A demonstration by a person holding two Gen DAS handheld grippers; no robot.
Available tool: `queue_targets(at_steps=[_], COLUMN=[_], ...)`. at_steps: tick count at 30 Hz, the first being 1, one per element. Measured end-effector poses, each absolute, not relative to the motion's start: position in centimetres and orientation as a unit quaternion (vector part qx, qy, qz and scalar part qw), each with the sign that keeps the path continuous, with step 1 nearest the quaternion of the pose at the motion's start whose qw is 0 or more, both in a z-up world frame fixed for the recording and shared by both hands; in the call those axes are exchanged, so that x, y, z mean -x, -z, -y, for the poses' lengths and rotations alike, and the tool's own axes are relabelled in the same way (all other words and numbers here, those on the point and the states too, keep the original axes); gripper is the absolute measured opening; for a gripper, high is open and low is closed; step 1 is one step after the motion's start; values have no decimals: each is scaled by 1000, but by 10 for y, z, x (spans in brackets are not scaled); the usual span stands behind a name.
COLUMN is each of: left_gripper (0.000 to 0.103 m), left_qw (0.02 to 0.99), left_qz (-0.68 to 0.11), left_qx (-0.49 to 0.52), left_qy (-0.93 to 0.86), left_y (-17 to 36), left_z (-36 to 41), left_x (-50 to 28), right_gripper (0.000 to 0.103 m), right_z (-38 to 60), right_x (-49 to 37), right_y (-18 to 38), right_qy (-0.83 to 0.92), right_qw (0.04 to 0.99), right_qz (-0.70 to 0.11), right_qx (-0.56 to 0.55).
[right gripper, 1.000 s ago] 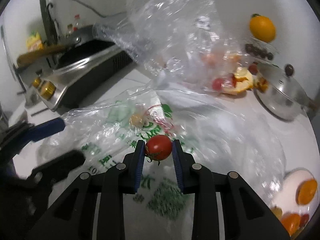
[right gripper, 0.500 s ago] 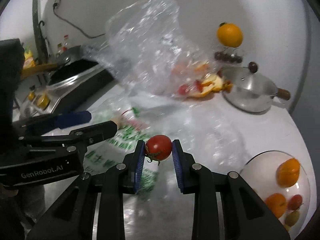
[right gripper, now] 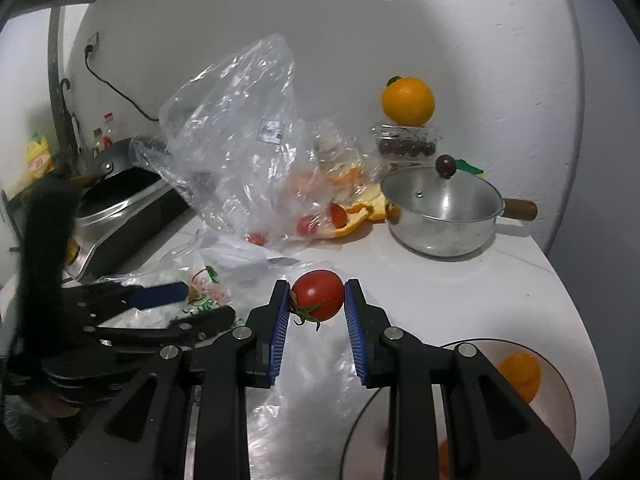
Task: Organize fruits
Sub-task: 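Grasp a yellow fruit on the bag with the left tool while the right tool holds the tomato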
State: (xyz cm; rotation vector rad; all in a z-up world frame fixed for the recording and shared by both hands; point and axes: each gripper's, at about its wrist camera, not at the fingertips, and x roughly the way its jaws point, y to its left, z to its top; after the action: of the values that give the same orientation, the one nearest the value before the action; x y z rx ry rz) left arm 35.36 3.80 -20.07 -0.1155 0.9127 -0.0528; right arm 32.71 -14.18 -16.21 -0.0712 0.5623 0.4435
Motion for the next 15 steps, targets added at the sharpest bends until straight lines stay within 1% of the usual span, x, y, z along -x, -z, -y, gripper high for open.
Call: queue_targets(at_steps=[3, 8, 15], left_gripper=[62, 62, 63], left_qw=[874, 877, 884], left_qz=[-481, -475, -459], left_qx=[71, 69, 38], left_qy=[1, -28, -75], left_y=[217, 216, 216], left_z=[-45, -53, -64], left_x=[-360, -352, -347], right_gripper=[30, 30, 30], right_z=[146, 147, 140], right_x=[-330, -331, -327], right_y=[164, 166, 167], right_qy=[-217, -219, -228], right_qw=[935, 934, 931], right_qz=[-278, -280, -282], right_qx=[32, 33, 43])
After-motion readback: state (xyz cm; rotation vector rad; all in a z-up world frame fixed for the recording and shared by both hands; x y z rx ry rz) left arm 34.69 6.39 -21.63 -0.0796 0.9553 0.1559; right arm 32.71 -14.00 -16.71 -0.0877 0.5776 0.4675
